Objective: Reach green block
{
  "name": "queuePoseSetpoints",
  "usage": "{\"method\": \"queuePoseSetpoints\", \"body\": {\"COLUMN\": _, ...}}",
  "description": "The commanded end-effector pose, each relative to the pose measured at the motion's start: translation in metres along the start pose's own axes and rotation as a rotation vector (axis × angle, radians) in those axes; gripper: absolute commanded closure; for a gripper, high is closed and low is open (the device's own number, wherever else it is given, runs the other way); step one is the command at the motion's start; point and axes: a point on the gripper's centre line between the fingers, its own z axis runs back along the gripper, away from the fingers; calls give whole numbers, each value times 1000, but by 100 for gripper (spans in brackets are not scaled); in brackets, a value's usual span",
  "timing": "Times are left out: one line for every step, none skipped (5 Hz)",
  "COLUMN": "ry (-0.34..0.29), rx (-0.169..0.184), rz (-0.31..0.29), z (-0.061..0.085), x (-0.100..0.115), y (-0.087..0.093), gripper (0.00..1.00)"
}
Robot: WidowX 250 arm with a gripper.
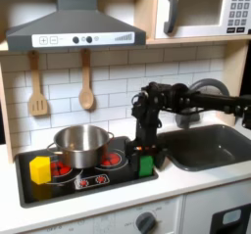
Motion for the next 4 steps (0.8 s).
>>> {"method": "queuePoseSetpoints", "body": {"ry": 11, "rx": 0, "rz": 21, "z": -11, "x": 3, "y": 1, "gripper": 0}}
{"method": "queuePoseSetpoints", "body": {"ry": 16, "rx": 0, "rz": 25, "z": -12, "x": 3, "y": 0, "gripper": 0}}
{"method": "queuePoseSetpoints", "body": {"ry": 11, "rx": 0, "rz": 25, "z": -12, "x": 7, "y": -1, "gripper": 0}}
{"method": "queuePoseSetpoints", "body": {"ry": 5, "rx": 5, "rz": 11, "z": -11, "x": 9, "y": -1, "gripper": 0}}
